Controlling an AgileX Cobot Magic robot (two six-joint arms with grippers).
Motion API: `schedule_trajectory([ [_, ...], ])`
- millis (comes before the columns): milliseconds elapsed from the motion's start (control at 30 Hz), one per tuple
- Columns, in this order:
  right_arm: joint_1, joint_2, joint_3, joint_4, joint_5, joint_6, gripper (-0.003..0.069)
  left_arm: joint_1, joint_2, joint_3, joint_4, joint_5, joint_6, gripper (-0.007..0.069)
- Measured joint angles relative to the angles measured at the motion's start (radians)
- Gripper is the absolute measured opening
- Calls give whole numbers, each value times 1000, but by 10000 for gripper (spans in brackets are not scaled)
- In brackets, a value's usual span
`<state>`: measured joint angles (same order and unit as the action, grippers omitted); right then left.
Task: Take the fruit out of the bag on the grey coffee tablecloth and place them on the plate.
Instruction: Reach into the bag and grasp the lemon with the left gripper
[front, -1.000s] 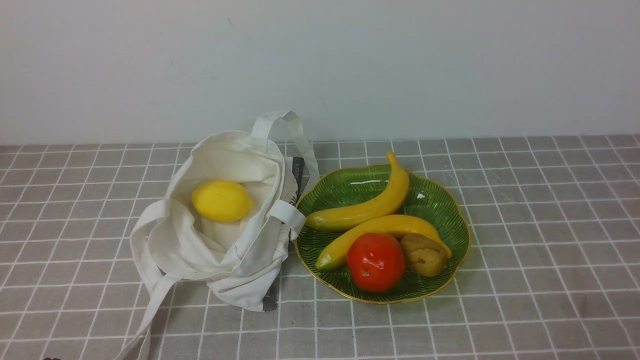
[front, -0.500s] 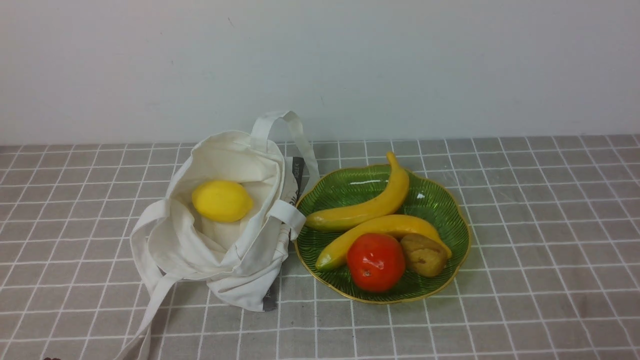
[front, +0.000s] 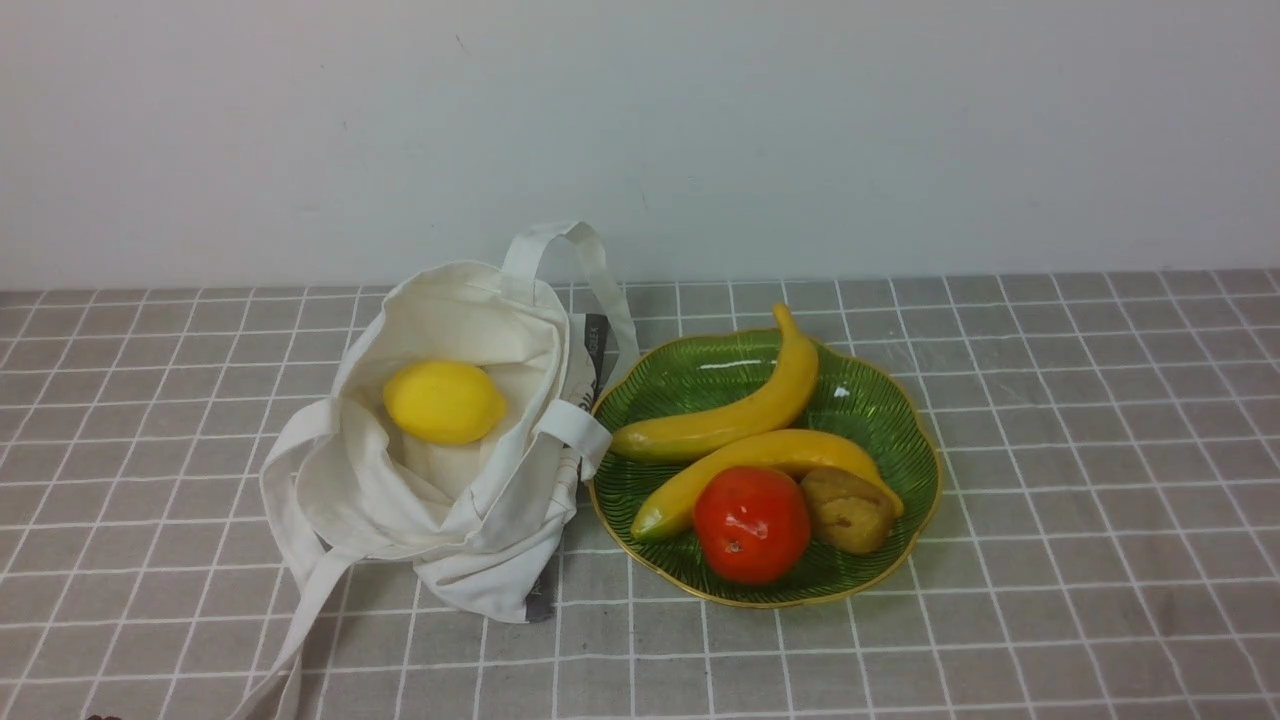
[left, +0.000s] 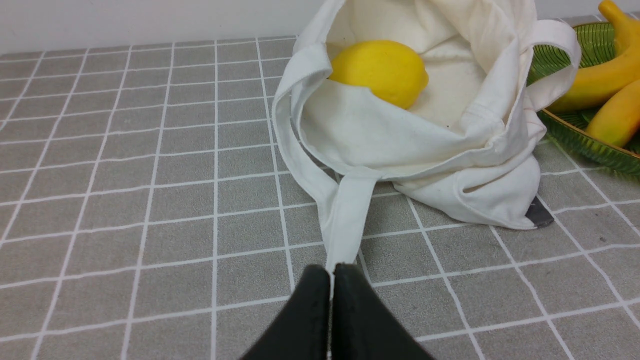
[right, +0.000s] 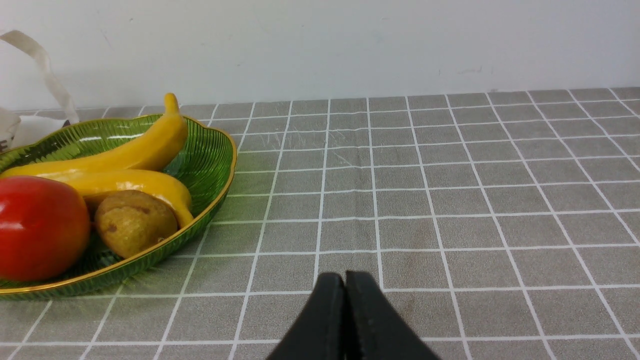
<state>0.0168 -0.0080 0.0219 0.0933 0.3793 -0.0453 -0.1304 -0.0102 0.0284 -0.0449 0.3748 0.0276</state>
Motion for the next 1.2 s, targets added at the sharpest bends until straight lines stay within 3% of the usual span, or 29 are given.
schedule_trajectory([
  [767, 0, 0, 0, 0, 0, 0, -14, 0, 0, 0, -34, 2, -20, -8],
  [867, 0, 0, 0, 0, 0, 0, -14, 0, 0, 0, -212, 7, -116, -8],
  [967, 0, 0, 0, 0, 0, 0, -14, 0, 0, 0, -548, 14, -305, -8],
  [1000, 0, 0, 0, 0, 0, 0, -14, 0, 0, 0, -588, 13, -323, -8],
  [1067, 0, 0, 0, 0, 0, 0, -14, 0, 0, 0, -813, 13, -388, -8],
  [1200, 0, 0, 0, 0, 0, 0, -14, 0, 0, 0, -966, 2, -397, -8],
])
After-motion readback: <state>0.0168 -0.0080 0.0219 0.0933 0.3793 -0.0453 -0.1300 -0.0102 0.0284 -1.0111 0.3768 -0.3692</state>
